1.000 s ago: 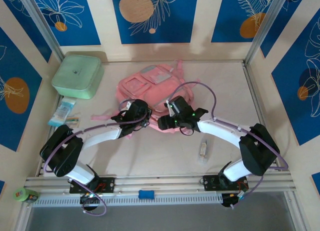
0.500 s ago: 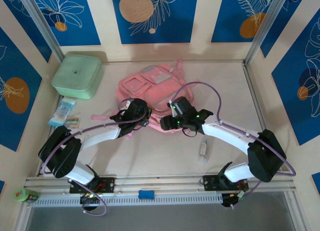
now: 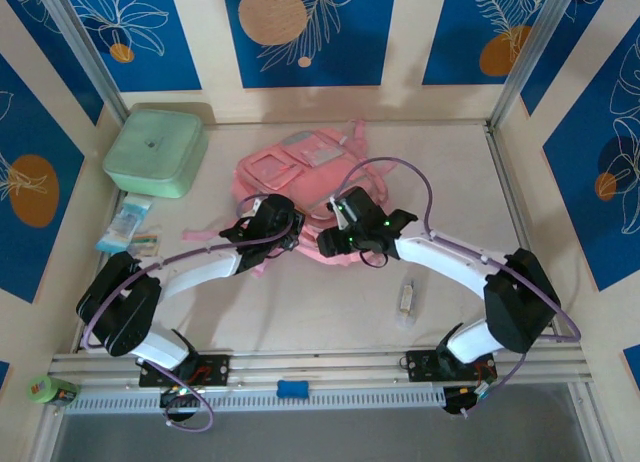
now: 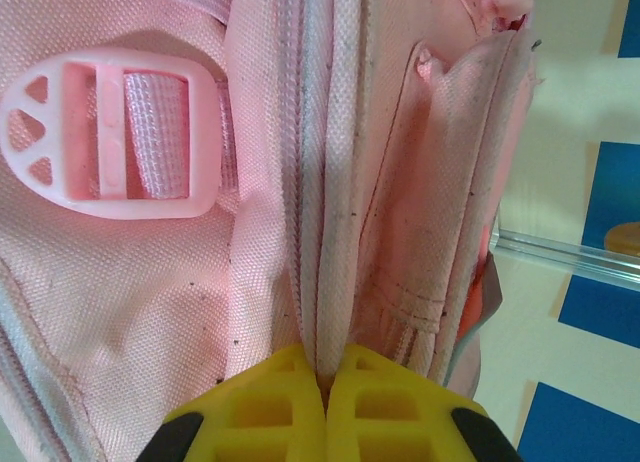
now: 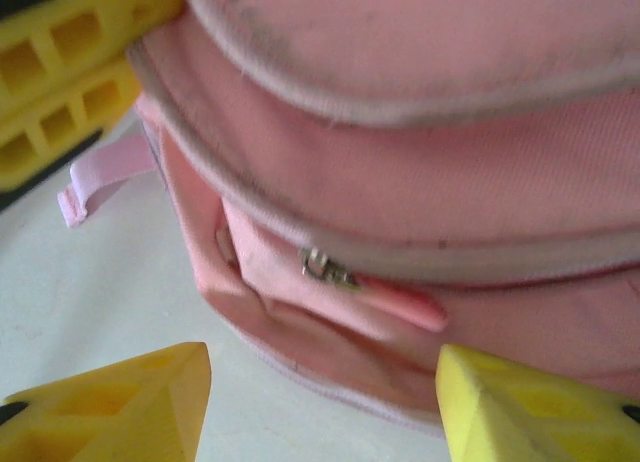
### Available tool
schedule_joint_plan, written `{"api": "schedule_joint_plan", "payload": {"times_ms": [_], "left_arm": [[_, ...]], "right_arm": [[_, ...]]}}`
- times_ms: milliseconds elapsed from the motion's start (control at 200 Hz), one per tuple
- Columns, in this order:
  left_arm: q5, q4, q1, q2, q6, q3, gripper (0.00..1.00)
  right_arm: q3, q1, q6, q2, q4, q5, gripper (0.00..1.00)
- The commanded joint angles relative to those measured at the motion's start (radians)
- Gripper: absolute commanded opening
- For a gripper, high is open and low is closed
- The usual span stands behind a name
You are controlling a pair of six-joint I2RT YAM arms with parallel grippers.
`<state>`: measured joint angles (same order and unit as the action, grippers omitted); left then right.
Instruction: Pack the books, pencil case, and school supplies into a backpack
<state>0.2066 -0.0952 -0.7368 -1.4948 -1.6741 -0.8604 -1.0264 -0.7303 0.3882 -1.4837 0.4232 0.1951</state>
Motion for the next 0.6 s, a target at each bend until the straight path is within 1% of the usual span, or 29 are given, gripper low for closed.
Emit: {"api": "schedule_joint_plan", "payload": {"times_ms": [0,65,120,200,285,345,425,490,555,595], "left_arm": [[0.0,-0.082,0.018,0.054,0.005,-0.036,0.0],[-0.016,-0.082,0.031,0.07,0.014,-0.031,0.0],[-0.016,-0.069,0.037,0.086,0.025,-0.028,0.0],[-0.027,-0.049,0.049,0.1,0.03,-0.024,0.0],[-0.043,-0.08,0.058,0.101,0.03,-0.01,0.0],[-0.048,-0.073,0.067,0.104,0.035,-0.01,0.0],[-0.055,-0.07,0.073,0.103,0.045,-0.011,0.0],[-0.058,-0.078,0.073,0.099,0.041,-0.008,0.0],[-0.062,-0.086,0.075,0.094,0.038,-0.008,0.0],[-0.064,-0.087,0.076,0.093,0.04,-0.008,0.0]], "right_arm": [[-0.049,0.022,-0.014,-0.029,0.012,-0.002,0.61],[-0.012,0.043,-0.026,-0.009,-0.046,-0.08,0.67],[0.014,0.047,-0.043,0.01,-0.087,-0.12,0.72],[0.013,0.04,-0.041,0.006,-0.09,-0.107,0.72],[0.01,0.037,-0.059,-0.017,-0.085,-0.122,0.69],[0.024,0.036,-0.083,-0.021,-0.116,-0.159,0.66],[0.031,0.04,-0.099,-0.013,-0.154,-0.194,0.65],[0.027,0.038,-0.102,-0.002,-0.182,-0.206,0.6],[0.015,0.033,-0.106,-0.004,-0.186,-0.189,0.55],[0.005,0.034,-0.105,-0.015,-0.172,-0.166,0.5]]}}
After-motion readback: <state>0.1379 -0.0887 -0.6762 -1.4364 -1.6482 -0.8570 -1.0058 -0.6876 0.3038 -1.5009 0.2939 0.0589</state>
